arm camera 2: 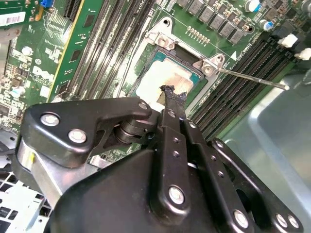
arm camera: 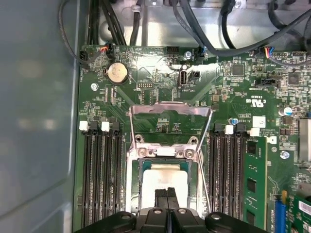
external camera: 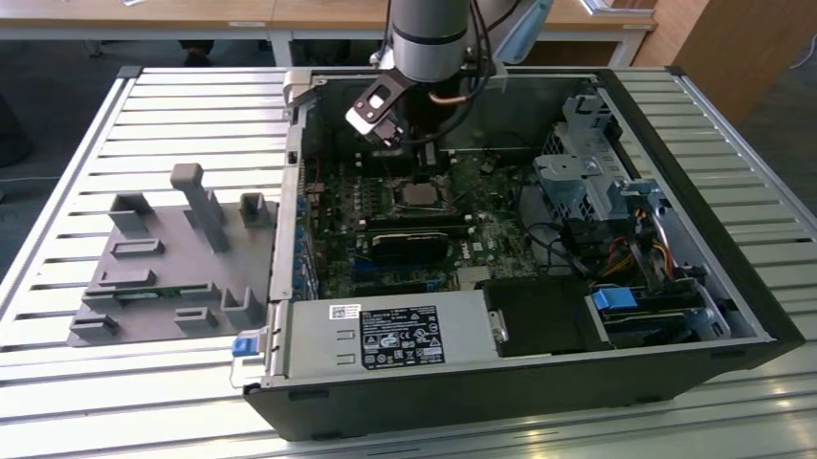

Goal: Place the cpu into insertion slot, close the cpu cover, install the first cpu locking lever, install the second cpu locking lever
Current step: 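Close the cpu cover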

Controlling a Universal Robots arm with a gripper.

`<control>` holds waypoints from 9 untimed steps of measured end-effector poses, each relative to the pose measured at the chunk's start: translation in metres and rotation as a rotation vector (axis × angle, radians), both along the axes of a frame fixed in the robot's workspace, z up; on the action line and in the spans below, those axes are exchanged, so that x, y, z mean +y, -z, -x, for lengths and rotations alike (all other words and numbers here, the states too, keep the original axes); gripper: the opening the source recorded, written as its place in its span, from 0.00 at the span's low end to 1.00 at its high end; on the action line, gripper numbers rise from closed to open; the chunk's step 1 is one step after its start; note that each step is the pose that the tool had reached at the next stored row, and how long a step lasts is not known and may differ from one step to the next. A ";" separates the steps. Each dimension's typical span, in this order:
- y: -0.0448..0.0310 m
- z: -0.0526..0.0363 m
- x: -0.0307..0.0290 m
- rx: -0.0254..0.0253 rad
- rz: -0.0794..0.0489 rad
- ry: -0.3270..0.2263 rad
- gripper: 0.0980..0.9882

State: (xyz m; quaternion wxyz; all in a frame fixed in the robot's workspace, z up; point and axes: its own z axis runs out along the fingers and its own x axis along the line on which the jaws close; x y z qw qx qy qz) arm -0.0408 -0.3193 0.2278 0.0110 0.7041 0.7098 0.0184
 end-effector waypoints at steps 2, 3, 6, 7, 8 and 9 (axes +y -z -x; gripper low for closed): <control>-0.0057 0.0000 0.0000 -0.0001 -0.001 0.000 0.02; -0.0092 0.0000 0.0000 0.0000 -0.001 0.000 0.02; -0.0211 0.0000 0.0000 0.0000 -0.001 0.000 0.02; -0.0252 0.0000 0.0000 0.0000 -0.001 0.000 0.02; -0.0292 0.0000 0.0000 -0.0001 -0.002 0.000 0.02; -0.0330 0.0000 0.0000 0.0001 -0.002 0.000 0.02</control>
